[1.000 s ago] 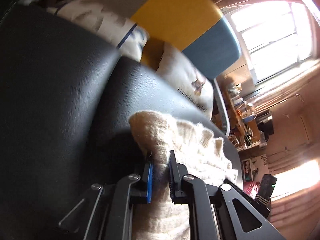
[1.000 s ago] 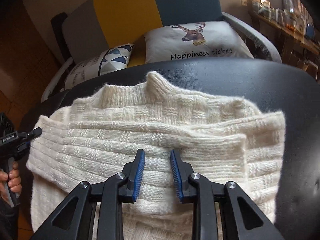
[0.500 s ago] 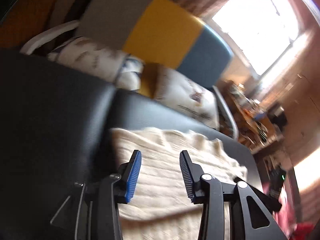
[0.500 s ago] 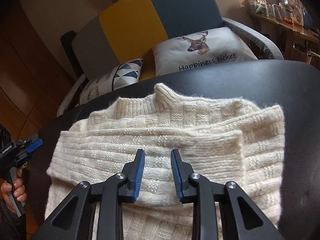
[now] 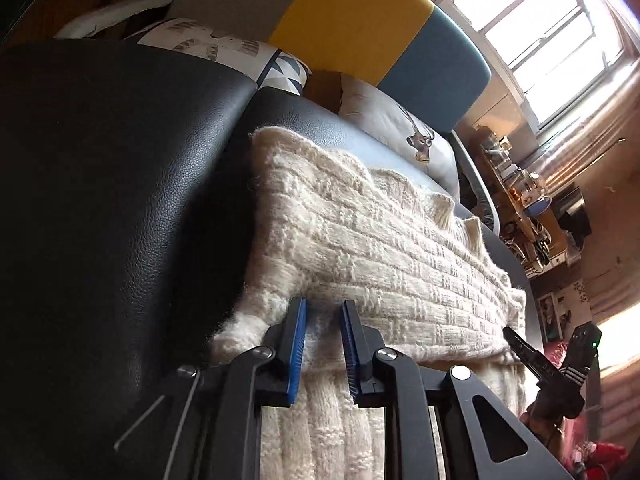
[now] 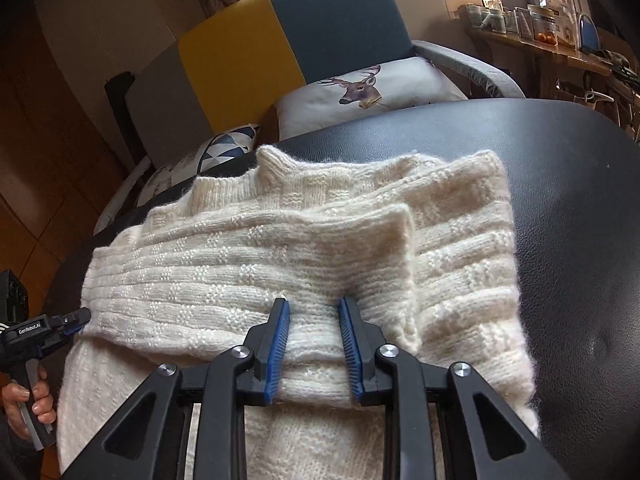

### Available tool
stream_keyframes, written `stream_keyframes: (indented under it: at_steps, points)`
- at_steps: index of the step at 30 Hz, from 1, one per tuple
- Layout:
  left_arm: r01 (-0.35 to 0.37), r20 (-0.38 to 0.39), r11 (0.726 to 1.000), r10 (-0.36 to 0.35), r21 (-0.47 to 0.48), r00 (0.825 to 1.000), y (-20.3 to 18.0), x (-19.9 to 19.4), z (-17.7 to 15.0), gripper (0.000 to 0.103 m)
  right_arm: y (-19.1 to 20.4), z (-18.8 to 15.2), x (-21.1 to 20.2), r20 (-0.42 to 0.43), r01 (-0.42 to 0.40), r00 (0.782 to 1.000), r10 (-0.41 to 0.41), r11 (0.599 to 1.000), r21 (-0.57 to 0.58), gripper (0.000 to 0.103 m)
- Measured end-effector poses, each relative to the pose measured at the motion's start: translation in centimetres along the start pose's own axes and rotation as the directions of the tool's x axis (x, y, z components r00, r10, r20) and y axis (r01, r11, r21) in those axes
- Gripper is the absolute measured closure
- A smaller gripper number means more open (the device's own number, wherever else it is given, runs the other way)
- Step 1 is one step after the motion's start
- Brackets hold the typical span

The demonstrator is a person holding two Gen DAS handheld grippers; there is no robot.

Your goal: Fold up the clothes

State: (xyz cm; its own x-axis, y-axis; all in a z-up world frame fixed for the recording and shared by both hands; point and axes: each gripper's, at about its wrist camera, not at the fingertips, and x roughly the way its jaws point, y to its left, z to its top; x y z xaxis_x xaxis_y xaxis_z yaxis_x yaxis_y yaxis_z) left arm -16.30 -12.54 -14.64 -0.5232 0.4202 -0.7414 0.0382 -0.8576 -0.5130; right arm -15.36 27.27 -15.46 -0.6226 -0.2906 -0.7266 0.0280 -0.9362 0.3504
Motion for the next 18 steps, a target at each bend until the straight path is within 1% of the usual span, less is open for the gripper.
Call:
stream_keyframes:
  at_steps: [2,4,5,9,14,15,16,18]
  points:
    - [-0.002,0.004,1.0,0.002,-0.012,1.0,-0.5,-1.2,-0.1,0.08,-0.7,0.5,-1.1,-0.051,-0.048,0.997,0.052,0.996,0.074,0.076]
    - [0.009,0.019,1.0,-0.009,0.001,1.0,-0.7,-2.9,-0.9,0.073,-1.7,0.3,-3.2,-0.037,-0.094,0.994,0.099,0.987,0.127,0.076]
    - [0.015,0.02,1.0,-0.015,0.005,1.0,-0.6,-3.7,-1.7,0.072,-2.3,-0.1,-4.2,-0.039,-0.099,0.994,0.106,0.985,0.143,0.076]
    - [0.031,0.008,1.0,-0.031,-0.003,1.0,0.8,-6.4,-5.2,0.069,-5.4,-3.8,-8.0,-0.07,-0.145,0.984,0.165,0.962,0.231,0.073]
    - [0.025,-0.006,0.997,-0.026,-0.076,1.0,3.6,-9.2,-9.4,0.065,-9.3,-9.9,-13.0,-0.088,-0.091,0.988,0.126,0.939,0.332,0.071]
    - [0.027,-0.013,0.996,-0.028,-0.089,1.0,4.1,-9.5,-10.1,0.064,-9.9,-10.9,-13.8,-0.083,-0.095,0.988,0.132,0.931,0.352,0.07]
    - [0.028,-0.018,0.994,-0.03,-0.102,0.999,4.5,-9.9,-10.8,0.064,-10.4,-11.8,-14.6,-0.079,-0.1,0.987,0.138,0.922,0.373,0.069]
    - [0.022,-0.01,0.993,-0.023,-0.117,1.0,5.0,-10.8,-12.1,0.064,-11.2,-13.4,-15.4,-0.059,-0.159,0.978,0.201,0.895,0.416,0.069]
